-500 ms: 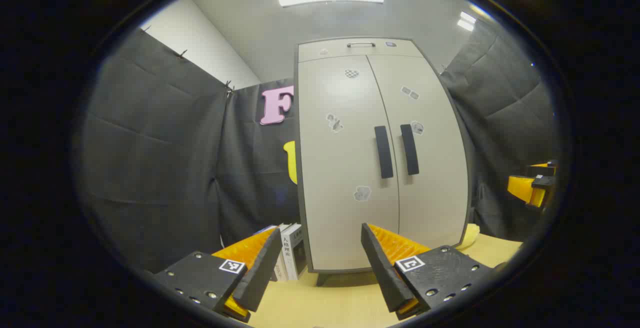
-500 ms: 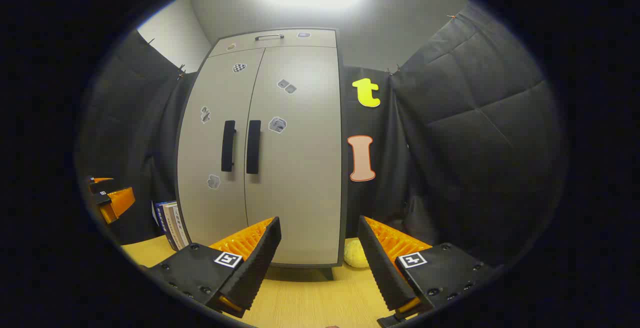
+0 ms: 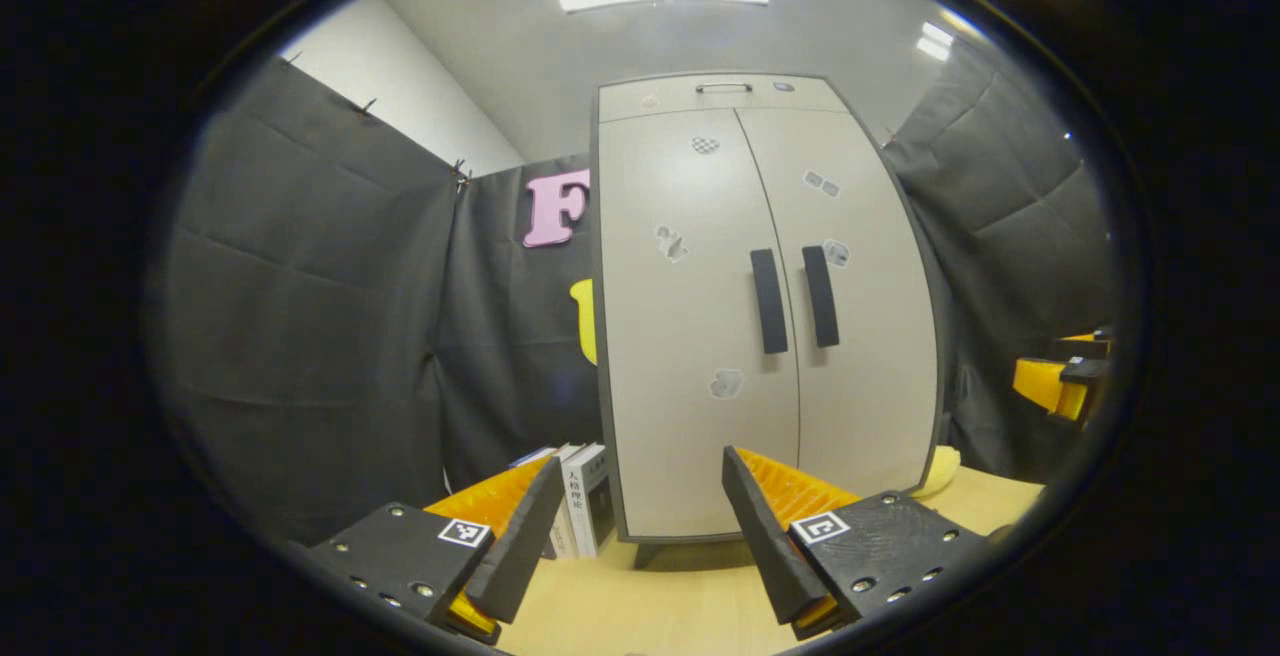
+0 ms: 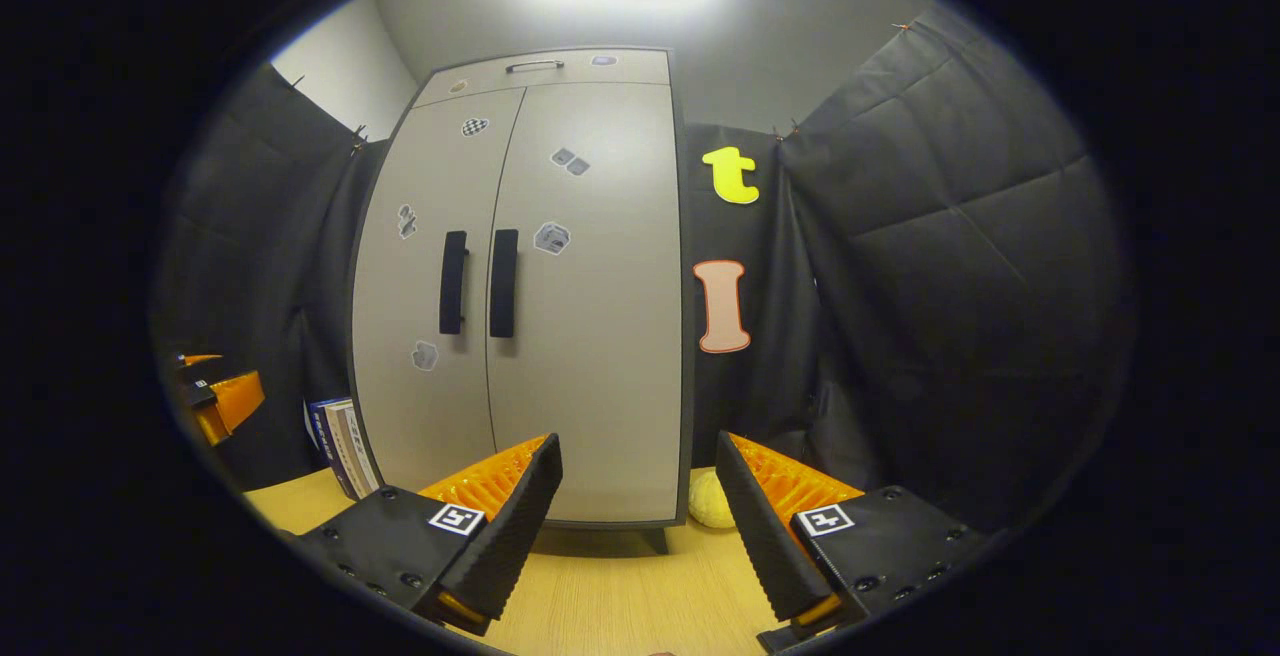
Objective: Open the right door of the double-door shoe cabinet with the right hand, and open the left door with the left hand.
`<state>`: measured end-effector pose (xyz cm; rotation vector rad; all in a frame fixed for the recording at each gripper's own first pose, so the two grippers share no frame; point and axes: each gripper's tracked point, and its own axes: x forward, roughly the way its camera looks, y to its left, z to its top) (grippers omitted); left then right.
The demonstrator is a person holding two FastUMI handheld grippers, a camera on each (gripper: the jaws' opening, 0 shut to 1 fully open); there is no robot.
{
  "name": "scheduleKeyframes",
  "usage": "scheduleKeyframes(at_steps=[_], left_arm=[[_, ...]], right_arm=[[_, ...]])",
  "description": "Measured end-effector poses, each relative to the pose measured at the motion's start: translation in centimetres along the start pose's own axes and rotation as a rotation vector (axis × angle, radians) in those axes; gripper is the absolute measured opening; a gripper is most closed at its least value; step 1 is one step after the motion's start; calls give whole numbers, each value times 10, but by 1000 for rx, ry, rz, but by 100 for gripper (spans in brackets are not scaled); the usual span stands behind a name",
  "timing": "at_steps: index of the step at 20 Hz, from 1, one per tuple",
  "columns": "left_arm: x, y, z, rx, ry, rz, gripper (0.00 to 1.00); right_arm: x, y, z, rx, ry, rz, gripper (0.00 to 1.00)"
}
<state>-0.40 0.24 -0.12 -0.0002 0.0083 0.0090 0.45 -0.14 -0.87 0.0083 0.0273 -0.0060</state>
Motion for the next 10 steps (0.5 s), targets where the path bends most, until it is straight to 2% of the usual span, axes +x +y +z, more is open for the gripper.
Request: scheduleKeyframes(at_steps=[10], left_arm=[[2, 8, -5, 11, 11, 7, 93]], right_arm=[[14, 12, 3, -4, 8, 15, 97]])
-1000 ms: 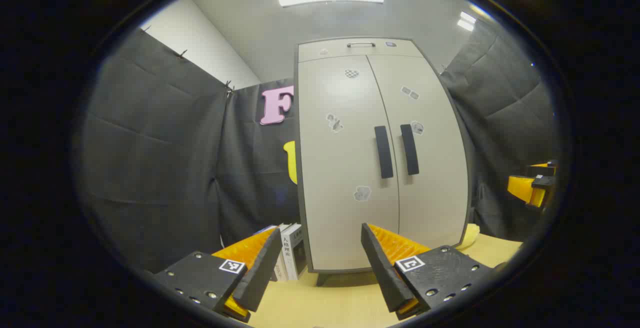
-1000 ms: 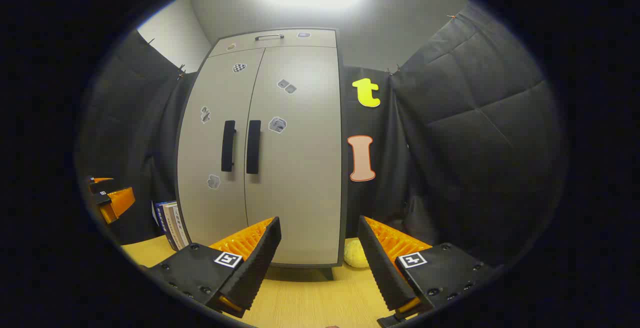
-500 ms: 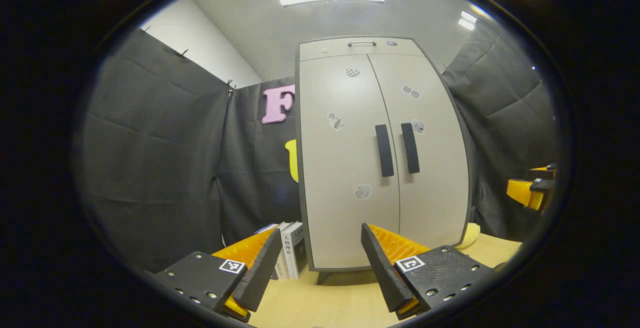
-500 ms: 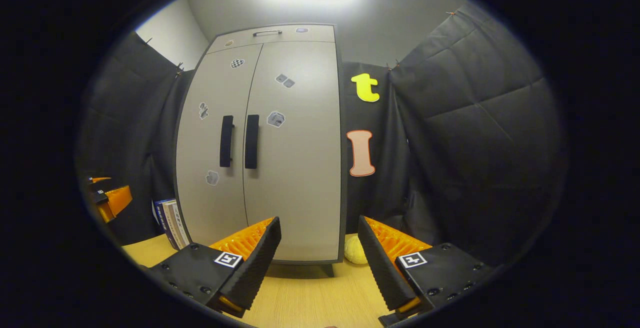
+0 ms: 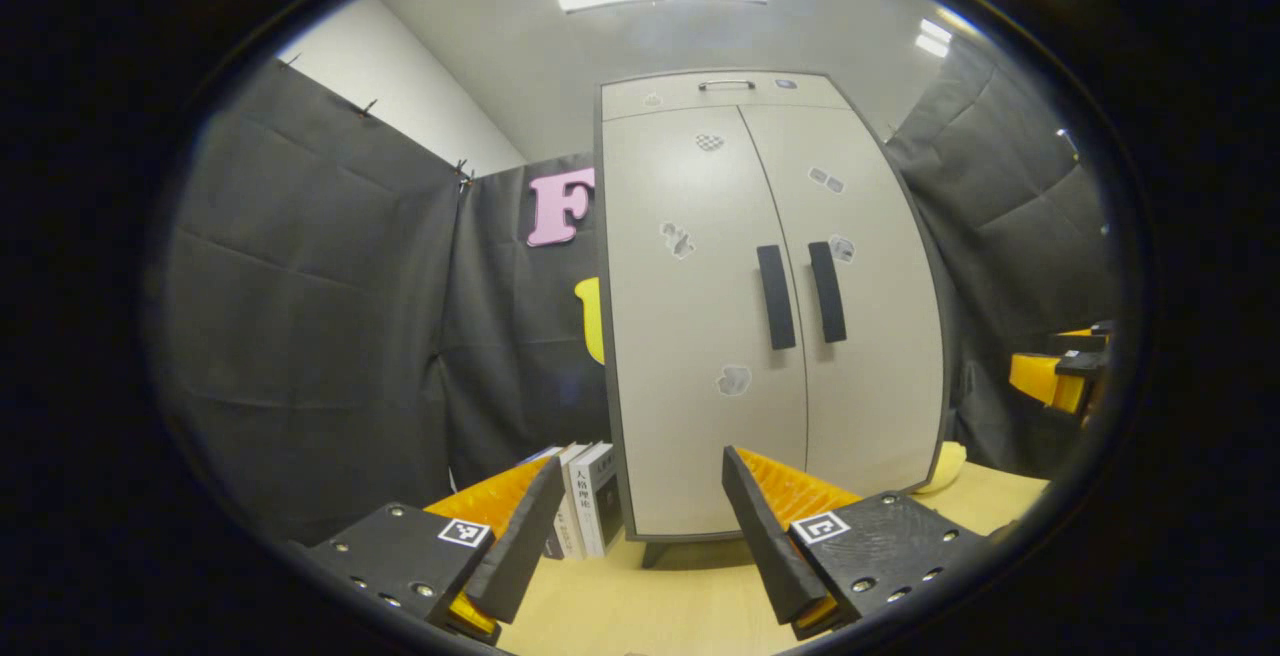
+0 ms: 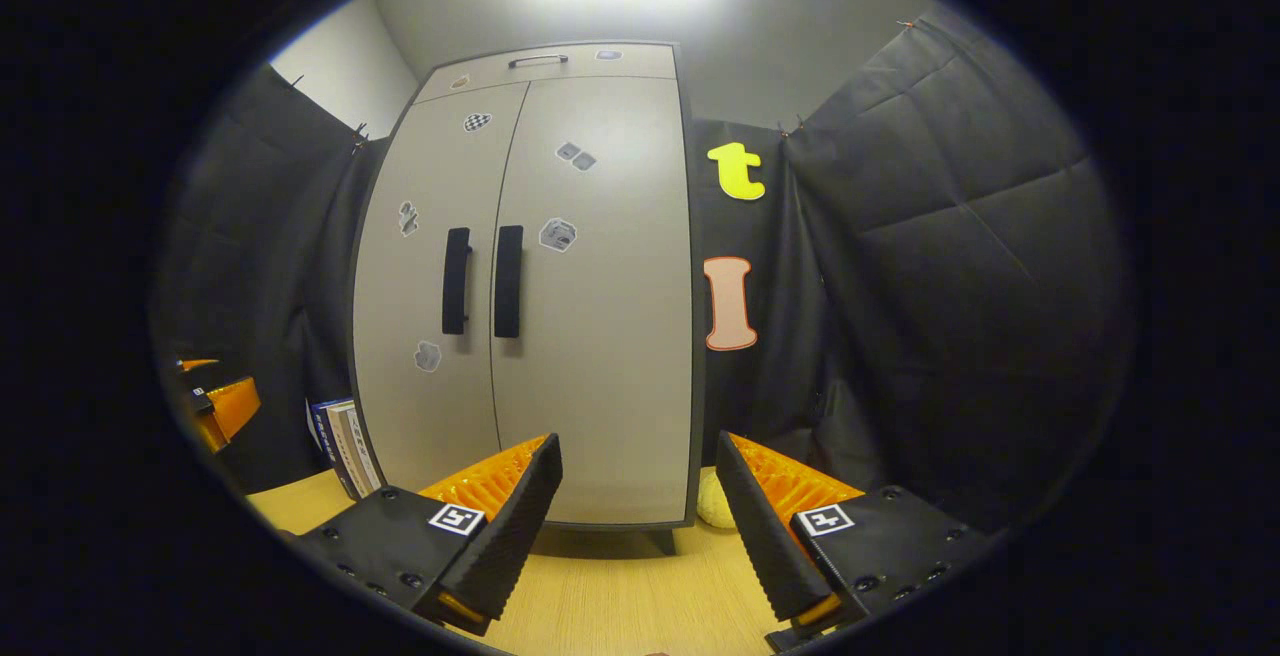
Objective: Open the right door of the double-door shoe cabinet with the right hand, and open the left door with the left hand.
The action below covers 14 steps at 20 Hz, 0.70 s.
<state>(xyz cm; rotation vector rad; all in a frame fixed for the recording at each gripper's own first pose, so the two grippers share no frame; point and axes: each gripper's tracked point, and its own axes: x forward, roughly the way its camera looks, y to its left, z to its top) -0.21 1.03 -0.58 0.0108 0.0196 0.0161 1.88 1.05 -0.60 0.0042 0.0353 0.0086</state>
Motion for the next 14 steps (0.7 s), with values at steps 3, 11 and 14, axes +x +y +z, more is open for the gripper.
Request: scheduleKeyframes(at_steps=[3, 11, 14], left_arm=[[-1, 4, -4, 2, 8, 8, 93], [-7, 29, -17, -7, 41, 60, 94], [-13, 40, -19, 5, 45, 87, 94]], right_arm=[[11, 7, 7, -11, -7, 17, 97], [49, 27, 39, -8, -65, 63, 97], [61, 38, 52, -4, -88, 88, 97]])
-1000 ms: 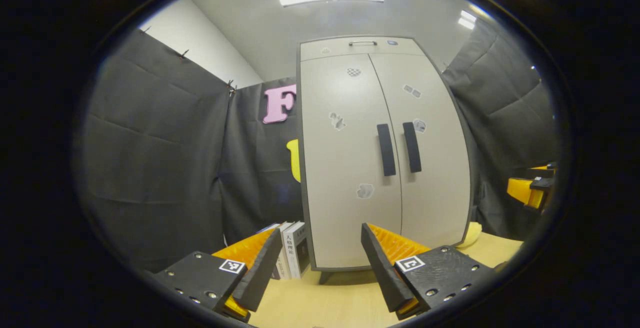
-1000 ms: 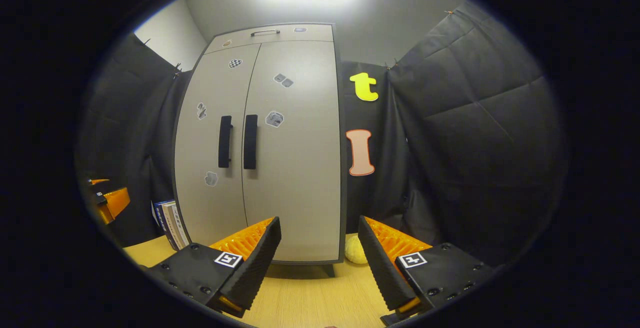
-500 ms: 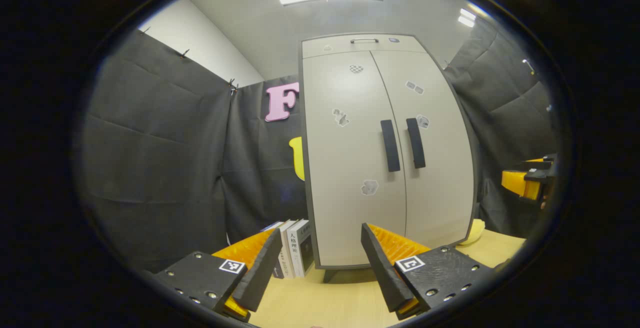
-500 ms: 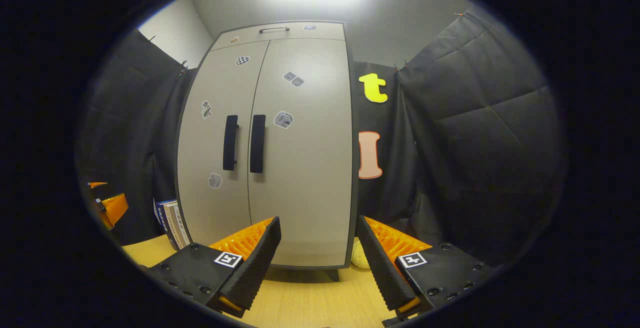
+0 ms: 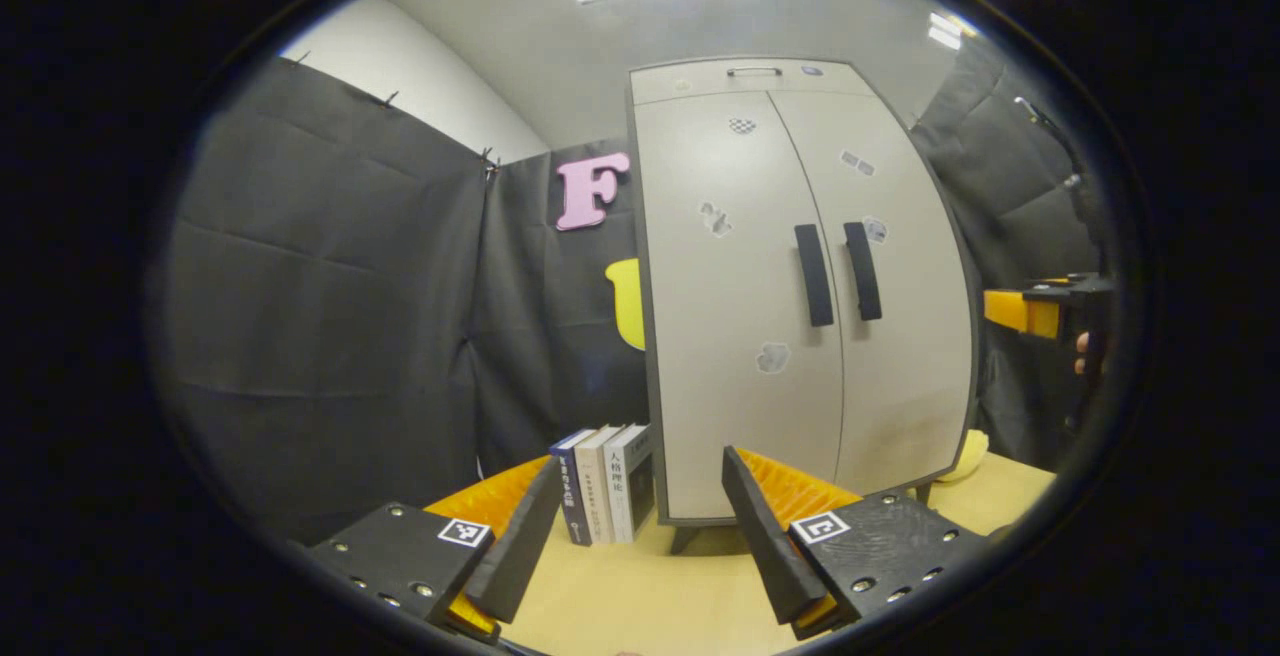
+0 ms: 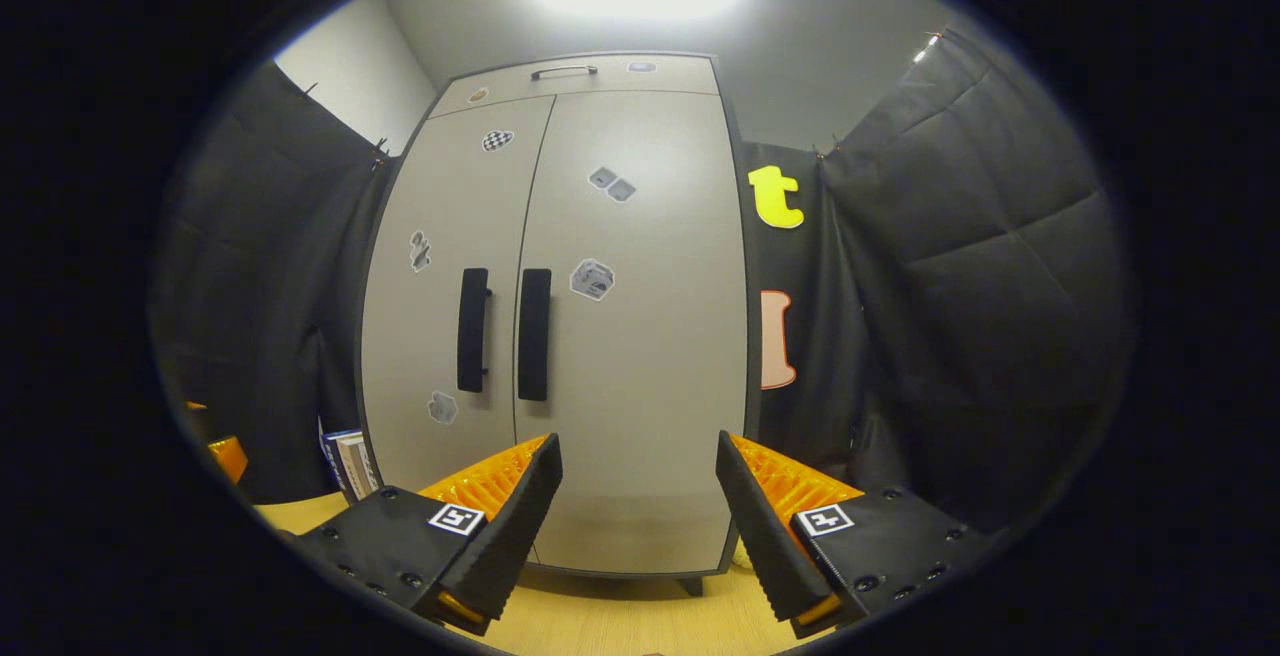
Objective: Open the right door of the double-door shoe cabinet with the right hand, and open the left door with the left hand.
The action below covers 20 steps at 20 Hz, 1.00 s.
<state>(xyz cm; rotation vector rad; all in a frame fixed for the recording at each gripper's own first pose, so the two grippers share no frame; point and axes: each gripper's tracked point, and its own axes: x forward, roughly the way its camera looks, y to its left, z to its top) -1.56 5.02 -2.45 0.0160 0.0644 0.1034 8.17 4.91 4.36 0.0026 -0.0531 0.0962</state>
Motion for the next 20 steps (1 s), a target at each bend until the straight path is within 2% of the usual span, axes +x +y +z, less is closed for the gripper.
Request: scheduleKeyframes(at_steps=[8, 16, 20], left_arm=[[-8, 29, -4, 18, 12, 72, 94], [-16, 59, -10, 35, 32, 137, 94], [-17, 71, -13, 31, 42, 167, 94]], right_arm=[[48, 32, 27, 60, -34, 72, 97], [94, 66, 47, 97, -49, 113, 97], [117, 82, 47, 75, -27, 120, 97]])
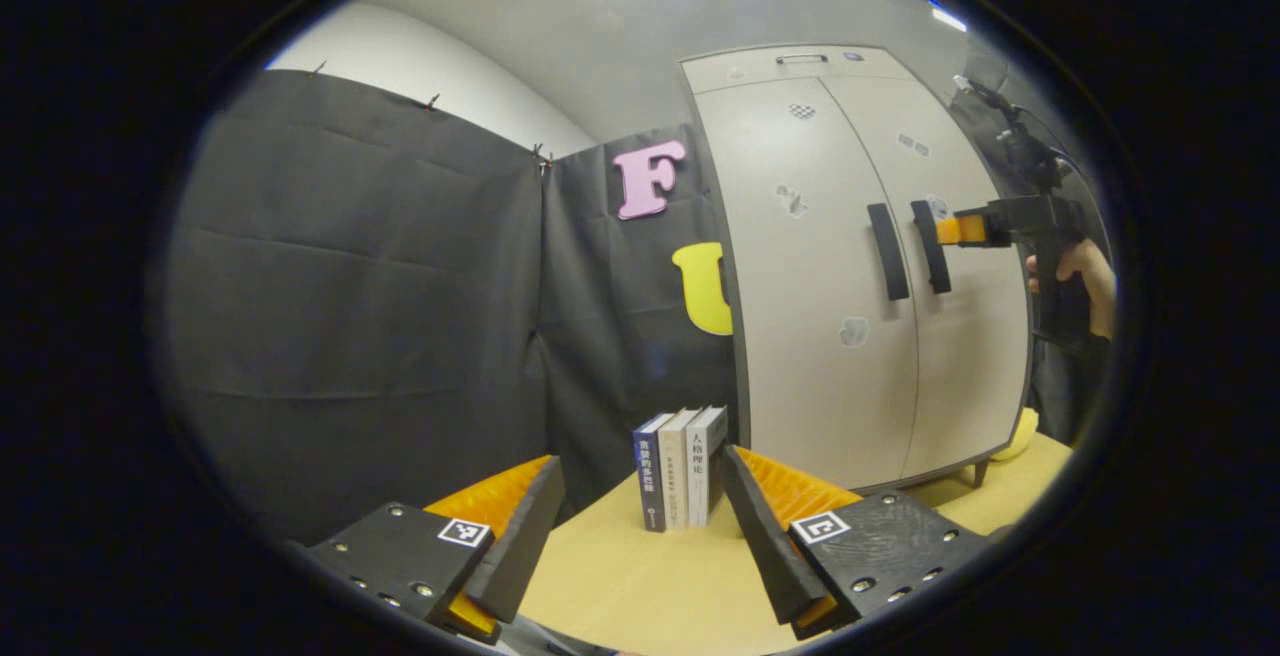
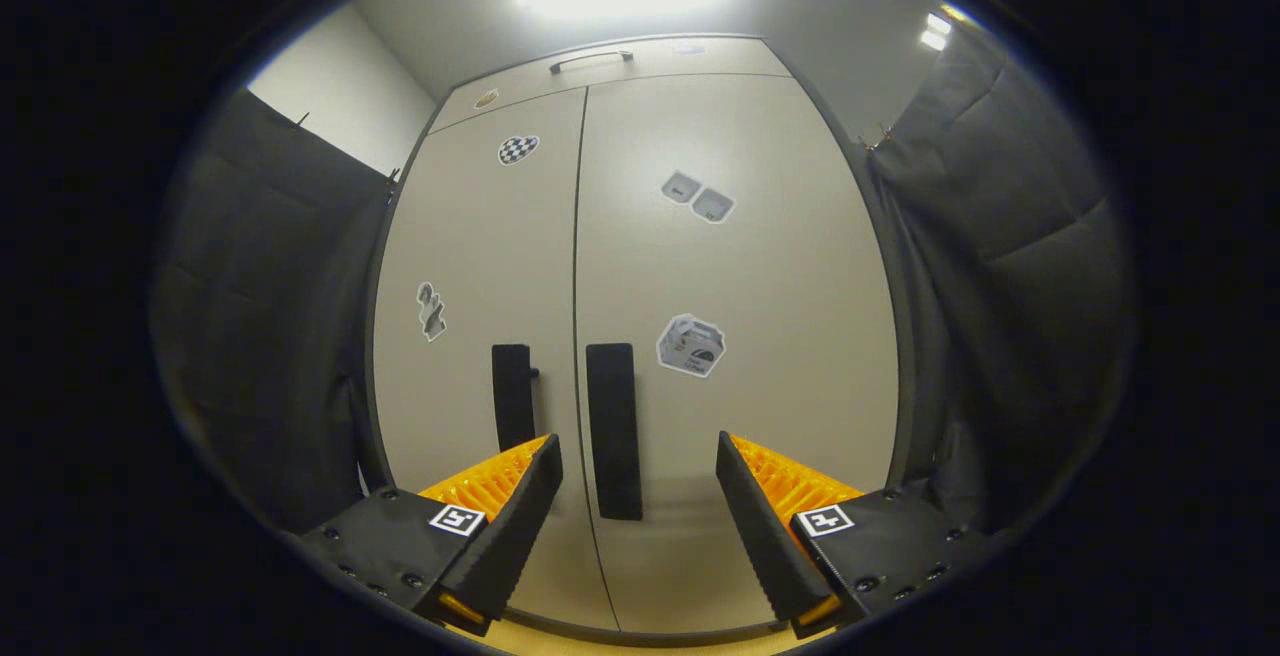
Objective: Open the right door of the double-door shoe cabinet with the right hand, and open the left door with the left hand.
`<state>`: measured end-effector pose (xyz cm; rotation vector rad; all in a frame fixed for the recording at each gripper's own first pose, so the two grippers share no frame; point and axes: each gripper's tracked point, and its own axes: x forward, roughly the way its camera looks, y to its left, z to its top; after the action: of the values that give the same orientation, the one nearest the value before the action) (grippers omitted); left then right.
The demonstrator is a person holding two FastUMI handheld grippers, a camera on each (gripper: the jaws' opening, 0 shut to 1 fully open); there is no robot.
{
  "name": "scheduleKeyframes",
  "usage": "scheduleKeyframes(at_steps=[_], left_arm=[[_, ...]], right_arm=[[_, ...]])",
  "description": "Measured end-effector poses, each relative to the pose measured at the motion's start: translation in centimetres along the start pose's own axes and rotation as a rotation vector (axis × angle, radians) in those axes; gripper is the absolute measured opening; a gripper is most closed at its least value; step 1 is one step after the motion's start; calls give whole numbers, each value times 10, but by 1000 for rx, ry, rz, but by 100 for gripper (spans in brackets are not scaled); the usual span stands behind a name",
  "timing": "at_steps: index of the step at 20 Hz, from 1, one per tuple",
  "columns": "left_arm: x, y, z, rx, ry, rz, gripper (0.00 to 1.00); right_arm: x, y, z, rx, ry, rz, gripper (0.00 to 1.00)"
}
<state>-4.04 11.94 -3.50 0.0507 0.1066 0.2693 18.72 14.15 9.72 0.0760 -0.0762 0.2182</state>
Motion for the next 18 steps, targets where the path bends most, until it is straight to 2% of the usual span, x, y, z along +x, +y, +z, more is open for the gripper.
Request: scheduleKeyframes(at_steps=[5, 6, 9, 12, 14, 15, 18], left_arm=[[-2, 17, -4, -3, 8, 31, 94], [-4, 20, -4, -2, 8, 37, 94], [-6, 31, -5, -3, 12, 54, 94], [-6, 38, -9, -12, 25, 66, 94], [-6, 40, -8, -34, 26, 70, 94], [-6, 39, -6, -41, 21, 71, 94], [-6, 39, 0, -24, -1, 69, 93]], right_arm=[[27, 11, -3, 13, 24, 5, 97], [31, 12, -1, 8, 24, 3, 85], [40, 18, -1, -43, 41, 18, 85], [48, 20, -1, -87, 57, 2, 57], [50, 21, -3, -100, 74, -5, 55], [52, 21, -6, -100, 90, -9, 59], [57, 21, -26, -74, 170, -20, 60]])
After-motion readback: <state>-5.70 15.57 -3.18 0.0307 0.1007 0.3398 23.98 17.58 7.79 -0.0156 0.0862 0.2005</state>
